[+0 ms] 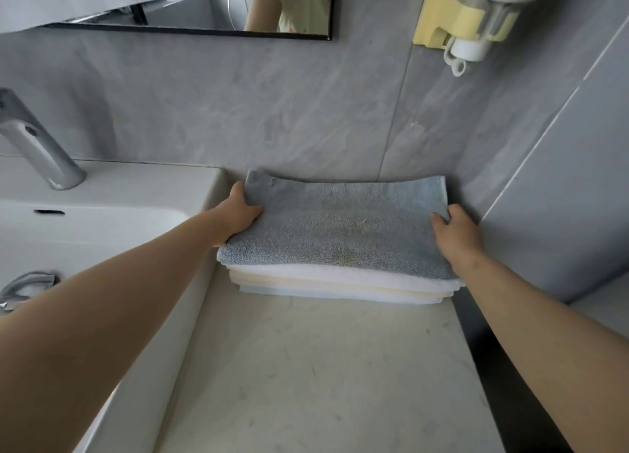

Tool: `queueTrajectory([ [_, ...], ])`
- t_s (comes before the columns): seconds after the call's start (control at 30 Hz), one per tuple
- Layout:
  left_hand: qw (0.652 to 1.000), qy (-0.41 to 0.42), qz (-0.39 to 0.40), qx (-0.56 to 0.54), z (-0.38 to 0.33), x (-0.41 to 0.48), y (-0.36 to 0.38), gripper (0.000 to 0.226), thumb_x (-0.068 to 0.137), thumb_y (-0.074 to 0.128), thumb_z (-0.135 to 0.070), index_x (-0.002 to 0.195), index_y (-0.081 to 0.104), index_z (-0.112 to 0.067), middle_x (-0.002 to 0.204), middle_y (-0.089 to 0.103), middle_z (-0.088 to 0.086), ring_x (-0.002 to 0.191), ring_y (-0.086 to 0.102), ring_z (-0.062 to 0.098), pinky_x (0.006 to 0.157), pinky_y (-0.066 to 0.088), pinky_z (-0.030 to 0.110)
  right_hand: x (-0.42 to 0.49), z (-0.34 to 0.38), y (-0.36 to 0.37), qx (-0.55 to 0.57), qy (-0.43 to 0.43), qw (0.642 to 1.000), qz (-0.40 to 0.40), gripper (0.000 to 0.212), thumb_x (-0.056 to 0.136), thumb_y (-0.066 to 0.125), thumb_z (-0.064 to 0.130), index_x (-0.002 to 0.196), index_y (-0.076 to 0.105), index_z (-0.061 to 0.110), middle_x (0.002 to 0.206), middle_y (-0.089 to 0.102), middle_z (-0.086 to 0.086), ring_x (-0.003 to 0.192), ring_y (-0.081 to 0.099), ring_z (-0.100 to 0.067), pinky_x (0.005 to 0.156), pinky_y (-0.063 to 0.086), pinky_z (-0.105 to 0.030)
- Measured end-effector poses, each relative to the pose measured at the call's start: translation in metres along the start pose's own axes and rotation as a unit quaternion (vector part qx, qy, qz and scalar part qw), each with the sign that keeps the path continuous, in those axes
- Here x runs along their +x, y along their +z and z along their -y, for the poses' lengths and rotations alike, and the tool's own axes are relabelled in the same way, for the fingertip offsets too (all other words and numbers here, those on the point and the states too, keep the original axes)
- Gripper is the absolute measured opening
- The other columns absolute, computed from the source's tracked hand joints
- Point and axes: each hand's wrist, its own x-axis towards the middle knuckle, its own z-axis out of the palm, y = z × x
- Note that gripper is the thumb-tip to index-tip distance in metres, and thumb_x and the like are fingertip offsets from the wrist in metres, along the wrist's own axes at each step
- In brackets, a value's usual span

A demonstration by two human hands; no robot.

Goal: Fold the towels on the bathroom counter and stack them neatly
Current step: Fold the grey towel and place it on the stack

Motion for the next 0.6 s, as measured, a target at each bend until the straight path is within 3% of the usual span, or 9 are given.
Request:
queueTrajectory([
  [0.13, 0.997, 0.041, 0.004, -0.071, 0.005, 0.001, -0.004, 0.079, 0.092, 0.053, -0.009, 0.148, 0.007, -0.040, 0.140, 0.041, 0.010, 0.071, 0.052, 0.013, 0.062, 0.050, 0.026, 0.002, 0.002, 0.001, 0.051, 0.007, 0.998, 0.021, 0.041, 0.090, 0.056, 0.011, 0.129, 0.046, 0.015, 0.114, 0.057, -0.007, 0.099, 0.056, -0.024, 0.085, 0.047, -0.035],
  [0.23, 0.994, 0.074, -0.005, -0.075, 0.000, 0.001, -0.004, 0.054, 0.090, 0.053, -0.002, 0.134, 0.044, -0.032, 0.102, 0.056, 0.002, 0.067, 0.051, 0.013, 0.059, 0.050, 0.021, 0.001, 0.008, 0.001, 0.085, -0.038, 0.995, 0.042, 0.067, 0.085, 0.054, -0.004, 0.142, 0.035, 0.027, 0.136, 0.047, 0.000, 0.112, 0.050, -0.016, 0.089, 0.046, -0.031],
  [0.3, 0.990, 0.096, -0.025, -0.101, -0.001, 0.002, -0.002, 0.038, 0.091, 0.050, 0.002, 0.116, 0.060, -0.024, 0.090, 0.056, -0.002, 0.068, 0.052, 0.008, 0.052, 0.048, 0.010, -0.003, 0.013, -0.002, 0.092, -0.066, 0.993, 0.026, 0.069, 0.088, 0.046, -0.008, 0.144, 0.033, 0.029, 0.145, 0.037, 0.006, 0.101, 0.049, -0.011, 0.082, 0.045, -0.028],
  [0.33, 0.987, 0.104, -0.035, -0.121, -0.001, 0.002, -0.002, 0.035, 0.091, 0.049, 0.003, 0.110, 0.062, -0.025, 0.090, 0.056, -0.003, 0.070, 0.054, 0.007, 0.053, 0.049, 0.008, -0.004, 0.014, -0.004, 0.102, -0.086, 0.991, 0.010, 0.065, 0.089, 0.044, -0.008, 0.142, 0.037, 0.028, 0.144, 0.038, 0.007, 0.095, 0.051, -0.016, 0.082, 0.045, -0.031],
  [0.4, 0.981, 0.118, -0.056, -0.145, 0.000, 0.003, -0.002, 0.035, 0.092, 0.049, 0.002, 0.111, 0.062, -0.025, 0.095, 0.055, -0.006, 0.076, 0.056, 0.007, 0.066, 0.052, 0.014, -0.007, 0.016, -0.007, 0.124, -0.125, 0.984, -0.021, 0.053, 0.090, 0.041, -0.009, 0.133, 0.049, 0.020, 0.135, 0.047, 0.004, 0.099, 0.049, -0.027, 0.088, 0.043, -0.035],
  [0.47, 0.981, 0.134, -0.072, -0.118, 0.000, 0.005, 0.000, 0.039, 0.092, 0.051, 0.000, 0.123, 0.058, -0.022, 0.106, 0.053, -0.004, 0.089, 0.055, 0.013, 0.080, 0.049, 0.022, -0.008, 0.015, -0.008, 0.124, -0.158, 0.979, -0.045, 0.042, 0.090, 0.040, -0.011, 0.120, 0.057, 0.012, 0.125, 0.056, -0.007, 0.091, 0.047, -0.031, 0.080, 0.043, -0.033],
  [0.53, 0.985, 0.151, -0.078, -0.004, 0.002, 0.008, 0.002, 0.047, 0.090, 0.052, -0.001, 0.133, 0.051, -0.021, 0.124, 0.046, 0.002, 0.107, 0.049, 0.018, 0.090, 0.039, 0.021, -0.005, 0.011, -0.004, 0.092, -0.155, 0.982, -0.053, 0.036, 0.090, 0.041, -0.008, 0.109, 0.060, 0.015, 0.109, 0.060, -0.013, 0.062, 0.045, -0.030, 0.056, 0.043, -0.025],
  [0.6, 0.978, 0.152, -0.062, 0.125, 0.007, 0.011, 0.006, 0.057, 0.089, 0.050, -0.003, 0.141, 0.040, -0.024, 0.141, 0.033, 0.007, 0.122, 0.043, 0.025, 0.096, 0.033, 0.022, -0.001, 0.005, 0.000, 0.042, -0.108, 0.993, -0.034, 0.032, 0.091, 0.044, -0.002, 0.109, 0.055, 0.021, 0.097, 0.056, -0.010, 0.055, 0.042, -0.020, 0.051, 0.037, -0.025],
])
